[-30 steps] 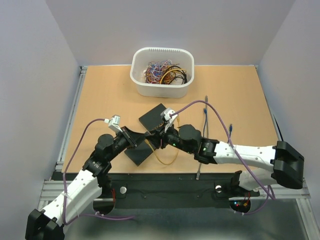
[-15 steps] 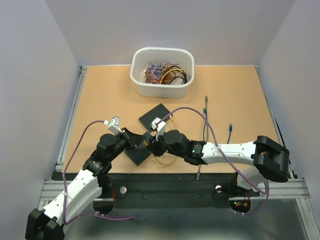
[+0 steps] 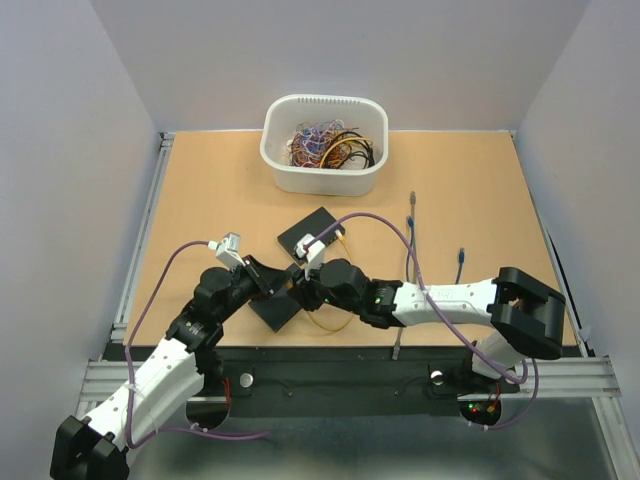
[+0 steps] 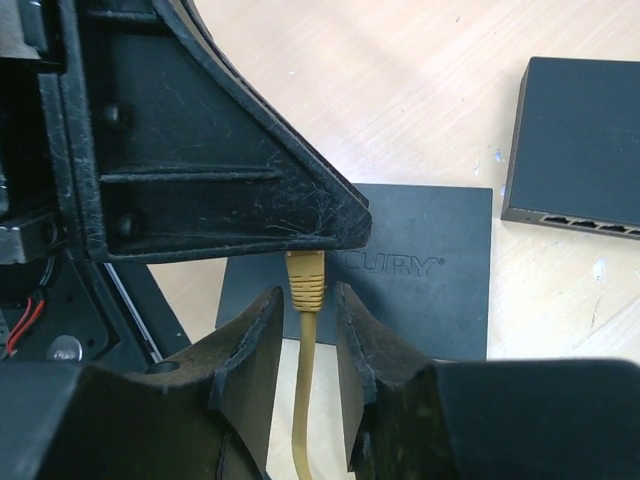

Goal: Insert the plug into the switch port

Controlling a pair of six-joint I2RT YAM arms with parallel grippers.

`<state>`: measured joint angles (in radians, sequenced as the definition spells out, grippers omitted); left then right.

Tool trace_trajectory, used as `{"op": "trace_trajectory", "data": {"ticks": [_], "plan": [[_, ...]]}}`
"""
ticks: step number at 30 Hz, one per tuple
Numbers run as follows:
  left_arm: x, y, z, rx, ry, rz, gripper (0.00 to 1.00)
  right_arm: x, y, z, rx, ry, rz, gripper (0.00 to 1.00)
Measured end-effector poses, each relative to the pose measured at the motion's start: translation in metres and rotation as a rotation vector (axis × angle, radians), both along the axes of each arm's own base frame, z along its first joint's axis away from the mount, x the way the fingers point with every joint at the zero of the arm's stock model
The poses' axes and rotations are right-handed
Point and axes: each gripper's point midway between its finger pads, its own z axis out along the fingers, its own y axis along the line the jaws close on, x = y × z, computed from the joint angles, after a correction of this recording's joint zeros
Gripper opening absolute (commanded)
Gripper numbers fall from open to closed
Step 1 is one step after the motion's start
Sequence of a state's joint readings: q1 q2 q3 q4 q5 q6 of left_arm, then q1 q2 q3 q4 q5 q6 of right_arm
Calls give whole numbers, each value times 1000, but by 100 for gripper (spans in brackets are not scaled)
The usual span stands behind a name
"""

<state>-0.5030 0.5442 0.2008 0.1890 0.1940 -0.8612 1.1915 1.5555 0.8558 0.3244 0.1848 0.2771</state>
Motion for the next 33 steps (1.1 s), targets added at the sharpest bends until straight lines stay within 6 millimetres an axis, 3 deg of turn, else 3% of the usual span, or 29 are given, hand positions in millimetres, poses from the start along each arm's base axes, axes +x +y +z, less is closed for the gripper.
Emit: {"op": "trace_trajectory", "data": {"ticks": [11,12,13,17,22,29,33], "plan": [[1,0,1,-2,-5,5,0,2,0,0,19,-5,-16,1],[1,0,1,-3,-6,3,4,2,0,1,28,-7,-18,0],[1,-1,2,-5,-8,-2,27,2,-1,1,36,-8,-19,0],[1,-1,2,3,-13,-5,80,1,-4,5,64,-13,-23,0],[4,4,-10,53,3,12,89,-2,-18,2,81,-1,-51,0],[15,13,-33,150,61,60,94,-13,-53,-43,8,76,-118,1],[26,25,-39,194,70,116,94,-28,-54,-64,-37,94,-117,0]]}}
